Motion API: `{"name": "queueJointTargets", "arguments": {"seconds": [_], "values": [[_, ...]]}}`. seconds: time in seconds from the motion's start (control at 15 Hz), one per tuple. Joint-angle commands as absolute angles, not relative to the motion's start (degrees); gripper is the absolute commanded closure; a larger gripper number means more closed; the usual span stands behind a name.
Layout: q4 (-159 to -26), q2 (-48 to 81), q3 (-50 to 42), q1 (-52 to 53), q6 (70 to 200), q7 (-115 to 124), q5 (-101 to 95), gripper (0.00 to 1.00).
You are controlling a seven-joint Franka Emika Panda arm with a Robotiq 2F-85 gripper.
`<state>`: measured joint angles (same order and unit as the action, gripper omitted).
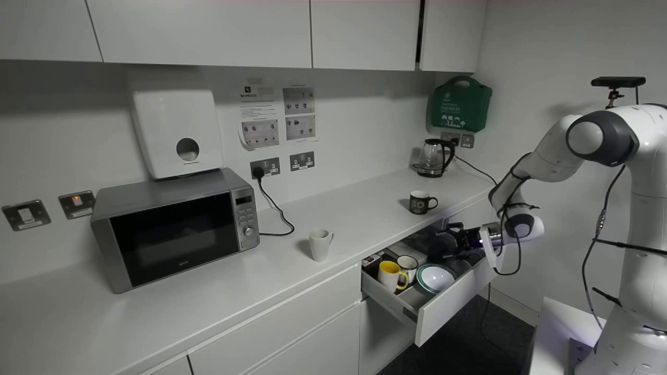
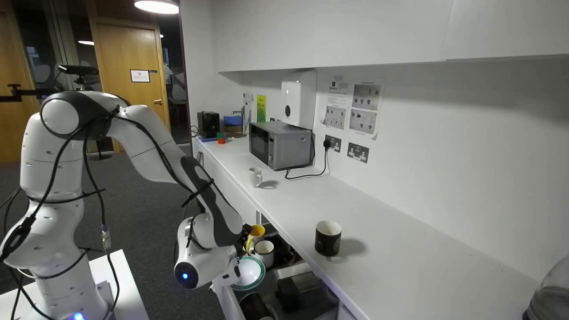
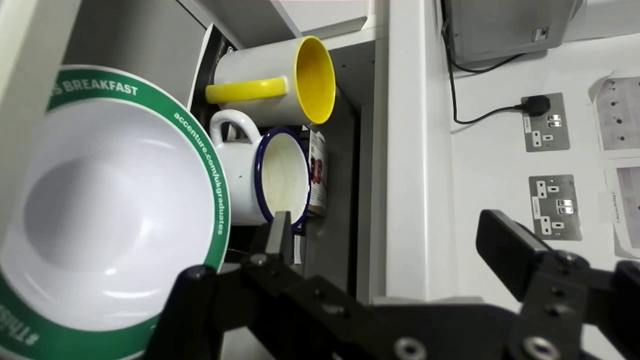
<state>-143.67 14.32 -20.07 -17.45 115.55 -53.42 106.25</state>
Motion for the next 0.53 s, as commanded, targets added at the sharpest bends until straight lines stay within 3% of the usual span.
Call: {"name": "queueJointTargets", "arguments": {"seconds": [0.0,0.47], "values": [[-142.9,13.4,-20.4,-17.3,115.5,-51.9,105.3,0.00],[-142.1,11.4,-21.0,-17.4,116.4,-52.5,105.2,0.00]]}}
